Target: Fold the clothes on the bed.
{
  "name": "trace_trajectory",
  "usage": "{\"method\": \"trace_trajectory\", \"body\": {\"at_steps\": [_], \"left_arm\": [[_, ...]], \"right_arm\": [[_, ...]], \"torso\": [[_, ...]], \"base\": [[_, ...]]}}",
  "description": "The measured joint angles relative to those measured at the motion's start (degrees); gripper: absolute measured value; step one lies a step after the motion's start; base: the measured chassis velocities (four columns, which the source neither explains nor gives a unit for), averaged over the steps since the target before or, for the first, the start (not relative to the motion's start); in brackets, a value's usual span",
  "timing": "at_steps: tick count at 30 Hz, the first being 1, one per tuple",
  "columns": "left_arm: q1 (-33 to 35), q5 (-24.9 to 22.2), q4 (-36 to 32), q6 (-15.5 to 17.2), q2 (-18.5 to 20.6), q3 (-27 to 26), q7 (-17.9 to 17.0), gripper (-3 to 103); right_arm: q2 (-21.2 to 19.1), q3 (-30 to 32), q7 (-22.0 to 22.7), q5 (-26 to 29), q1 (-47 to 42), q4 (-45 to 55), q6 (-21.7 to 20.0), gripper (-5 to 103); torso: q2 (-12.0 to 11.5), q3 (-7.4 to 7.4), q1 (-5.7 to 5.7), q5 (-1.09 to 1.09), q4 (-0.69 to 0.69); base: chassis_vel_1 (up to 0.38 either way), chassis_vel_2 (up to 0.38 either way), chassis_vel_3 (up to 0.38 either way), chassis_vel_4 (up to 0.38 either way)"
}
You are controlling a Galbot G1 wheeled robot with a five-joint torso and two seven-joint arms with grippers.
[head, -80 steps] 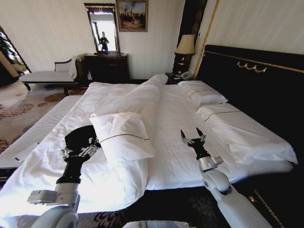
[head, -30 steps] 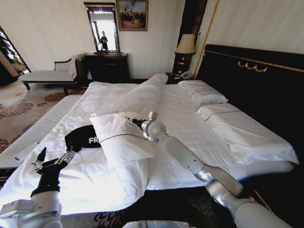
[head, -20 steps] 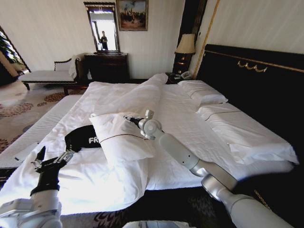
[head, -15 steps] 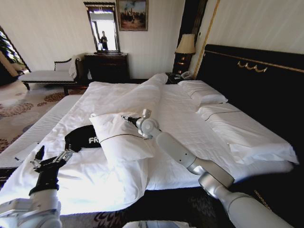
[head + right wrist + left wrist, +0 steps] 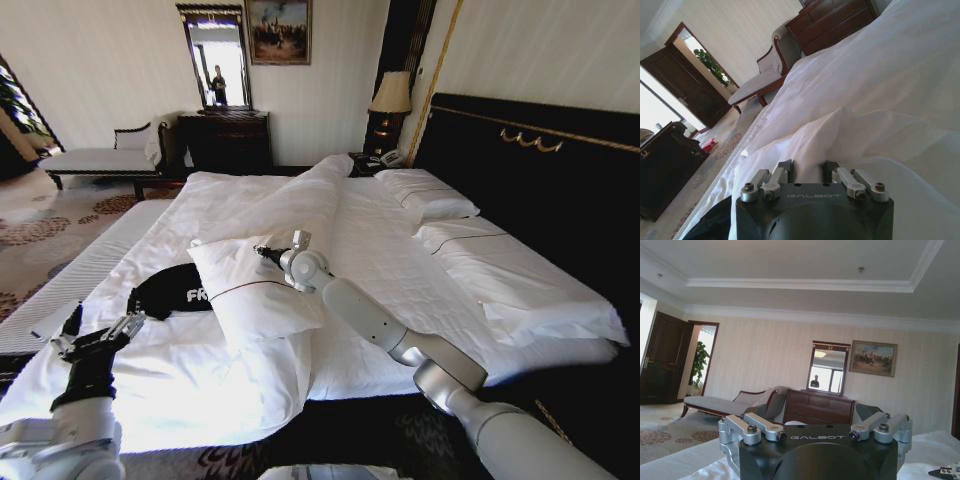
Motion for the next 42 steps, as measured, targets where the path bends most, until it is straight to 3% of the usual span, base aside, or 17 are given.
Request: {"method": "trace_trajectory", "body": {"at_steps": [2,3,4,6,9,22,27,30,32,35,42], "left_arm": [[-0.1,0.0,0.0,0.0,0.0,0.0,0.0,100],[-0.1,0.0,0.0,0.0,0.1,-0.1,0.0,100],[-0.2,0.0,0.0,0.0,0.1,-0.1,-0.1,100],[-0.3,0.0,0.0,0.0,0.2,-0.2,-0.1,100],[-0.7,-0.4,0.0,0.0,0.5,-0.4,-0.2,100],[-3.6,-2.3,1.2,0.2,2.4,-0.2,-0.3,100],[-5.3,-2.2,2.6,0.3,3.1,1.7,-0.3,100],[-6.2,-2.1,3.5,0.3,4.0,2.9,-0.3,100],[-6.3,-2.1,3.6,0.3,4.1,2.9,-0.3,100],[-6.4,-2.2,3.7,0.3,4.2,3.0,-0.2,100],[-6.3,-2.2,3.7,0.3,4.2,3.0,-0.2,100]], "right_arm": [[0.0,-0.2,-0.2,0.0,-0.4,0.3,0.2,25],[0.0,-0.3,-0.2,-0.1,-0.5,0.6,0.3,25],[0.1,-0.4,-0.4,-0.2,-1.0,1.0,0.5,15],[0.1,-0.5,-0.4,-0.3,-1.3,1.4,0.7,15],[0.0,-0.4,-0.9,-1.3,-2.8,3.3,2.8,2],[-6.9,8.6,-1.0,-2.6,-15.4,20.2,10.8,1],[-9.3,15.2,-2.5,-5.9,-22.3,26.3,14.2,1],[-10.9,22.2,-4.5,-8.0,-29.0,30.1,15.5,1],[-11.0,23.0,-4.7,-8.2,-29.6,30.3,15.7,1],[-11.1,24.3,-5.1,-8.5,-30.8,30.7,15.8,1],[-11.1,24.2,-5.1,-8.5,-30.7,30.6,15.8,1]], "torso": [[0.0,0.00,0.00,0.00,0.00],[0.0,0.00,0.00,0.00,0.00],[0.0,0.00,0.00,0.00,0.00],[0.0,0.00,0.00,0.00,0.00],[0.0,0.00,0.00,0.00,0.01],[0.0,0.00,0.00,0.02,-0.01],[0.0,0.00,0.00,0.01,-0.01],[0.0,0.00,0.00,0.02,-0.02],[0.0,-0.01,0.00,0.02,-0.07],[0.0,-0.01,0.00,0.02,0.02],[0.0,0.00,0.00,0.00,0.01]], "base": [[0.000,0.000,0.000,0.000],[0.000,0.000,0.000,0.000],[0.000,0.000,0.000,0.000],[0.000,0.000,0.000,0.000],[0.000,0.000,0.000,0.000],[0.000,0.000,0.000,0.000],[0.000,0.000,0.000,0.000],[0.000,0.000,0.000,0.000],[0.000,0.000,0.000,0.000],[0.000,0.000,0.000,0.000],[0.000,0.000,0.000,0.000]]}}
